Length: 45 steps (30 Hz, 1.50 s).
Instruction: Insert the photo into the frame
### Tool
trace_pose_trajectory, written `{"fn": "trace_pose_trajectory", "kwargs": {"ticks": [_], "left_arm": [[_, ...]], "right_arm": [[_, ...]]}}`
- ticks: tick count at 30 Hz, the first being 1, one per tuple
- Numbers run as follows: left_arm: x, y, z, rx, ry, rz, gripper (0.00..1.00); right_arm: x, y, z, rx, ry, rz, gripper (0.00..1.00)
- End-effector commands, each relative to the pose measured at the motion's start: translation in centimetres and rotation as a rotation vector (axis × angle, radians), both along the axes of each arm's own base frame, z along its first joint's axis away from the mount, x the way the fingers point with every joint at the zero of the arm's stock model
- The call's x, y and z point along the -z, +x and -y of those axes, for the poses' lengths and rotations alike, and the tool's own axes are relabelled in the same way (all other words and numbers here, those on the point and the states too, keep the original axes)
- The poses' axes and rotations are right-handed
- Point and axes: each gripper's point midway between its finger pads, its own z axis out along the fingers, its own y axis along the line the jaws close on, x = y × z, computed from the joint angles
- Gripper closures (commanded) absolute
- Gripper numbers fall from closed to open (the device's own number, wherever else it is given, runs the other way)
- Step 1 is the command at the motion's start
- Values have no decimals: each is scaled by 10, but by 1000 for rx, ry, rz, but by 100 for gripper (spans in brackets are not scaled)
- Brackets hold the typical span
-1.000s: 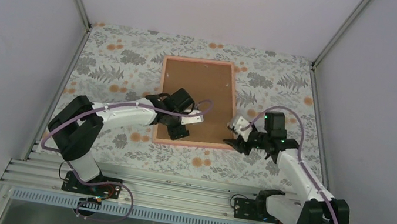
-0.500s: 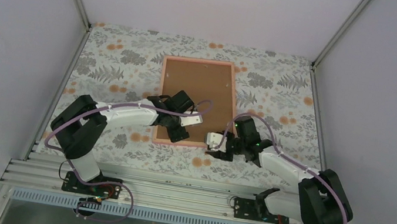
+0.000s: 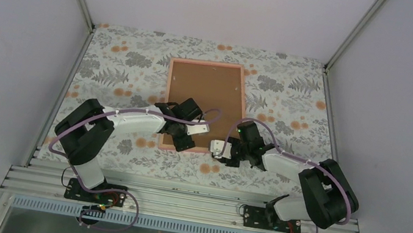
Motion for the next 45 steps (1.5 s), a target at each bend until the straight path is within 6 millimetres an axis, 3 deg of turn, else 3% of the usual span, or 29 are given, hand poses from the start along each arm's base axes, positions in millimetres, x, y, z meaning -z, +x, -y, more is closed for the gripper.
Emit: {"fn": "trace_pose_trajectory", "kwargs": {"ticks": [1, 11, 16, 20, 24, 28, 31, 34, 38, 40, 45], "left_arm": [[12, -3, -11, -17, 58, -5, 15], [6, 14, -24, -62, 73, 16, 16], [3, 21, -28, -80, 68, 19, 17], [-2, 22, -30, -73, 64, 35, 17], [-28, 11, -18, 13, -66, 53, 15], [-37, -10, -20, 126, -133, 62, 13], [-31, -28, -27, 222, -137, 77, 14], [-32, -50, -21, 332, -150, 74, 15], [-17, -71, -14, 426, -99, 76, 16], [-4, -70, -14, 429, -35, 107, 17], [17, -45, -31, 377, 99, 193, 28]], "right_arm": [[8, -4, 2, -41, -30, 36, 67], [21, -20, 15, -106, -89, 43, 95], [24, -29, 19, -131, -96, 37, 96], [18, -31, 16, -132, -76, 13, 96], [-6, -27, -1, -71, 6, -91, 94], [-24, -26, -16, -6, 79, -241, 78], [-38, -21, -22, 28, 108, -285, 69], [-58, -12, -26, 78, 161, -339, 67], [-75, 13, -30, 165, 226, -444, 64], [-77, 28, -31, 222, 247, -514, 64], [-75, 53, -37, 308, 265, -616, 67]]}}
